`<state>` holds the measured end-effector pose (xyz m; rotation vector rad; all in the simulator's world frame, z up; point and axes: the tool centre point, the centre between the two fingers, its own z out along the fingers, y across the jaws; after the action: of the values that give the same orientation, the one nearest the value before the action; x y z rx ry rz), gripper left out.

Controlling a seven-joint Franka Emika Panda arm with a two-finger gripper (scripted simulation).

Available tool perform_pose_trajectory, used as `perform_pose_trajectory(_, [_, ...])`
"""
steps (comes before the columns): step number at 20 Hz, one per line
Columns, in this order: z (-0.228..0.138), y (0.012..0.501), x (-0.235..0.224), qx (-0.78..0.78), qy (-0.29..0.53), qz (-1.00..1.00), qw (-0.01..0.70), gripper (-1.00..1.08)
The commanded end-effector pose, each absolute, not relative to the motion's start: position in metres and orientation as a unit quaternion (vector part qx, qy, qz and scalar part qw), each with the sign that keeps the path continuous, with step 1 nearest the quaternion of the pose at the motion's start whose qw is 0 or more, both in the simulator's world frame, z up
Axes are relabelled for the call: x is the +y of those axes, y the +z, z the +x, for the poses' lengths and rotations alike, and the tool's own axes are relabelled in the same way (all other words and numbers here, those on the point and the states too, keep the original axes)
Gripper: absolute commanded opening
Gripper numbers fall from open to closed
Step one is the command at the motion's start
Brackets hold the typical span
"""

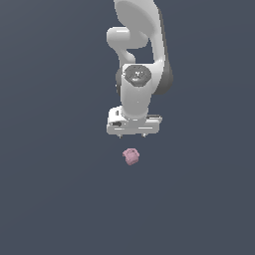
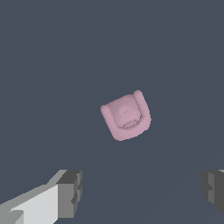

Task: Pick up the object and move it to a goal position.

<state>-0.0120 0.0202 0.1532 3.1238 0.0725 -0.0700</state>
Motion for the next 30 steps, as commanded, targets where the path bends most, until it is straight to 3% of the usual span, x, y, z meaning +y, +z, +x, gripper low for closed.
perform_pose_trajectory(1, [-0.012,0.153,0.02,0.023,-0.022,0.999,0.008,1.0])
perform_pose_trajectory(12, [-0.017,0.15,-0.015,0.002,-0.031,0.999,0.025,1.0])
perform_pose_trajectory(30, [0.001,0.125,-0.001,0.101,-0.019,0.995,0.015,1.0])
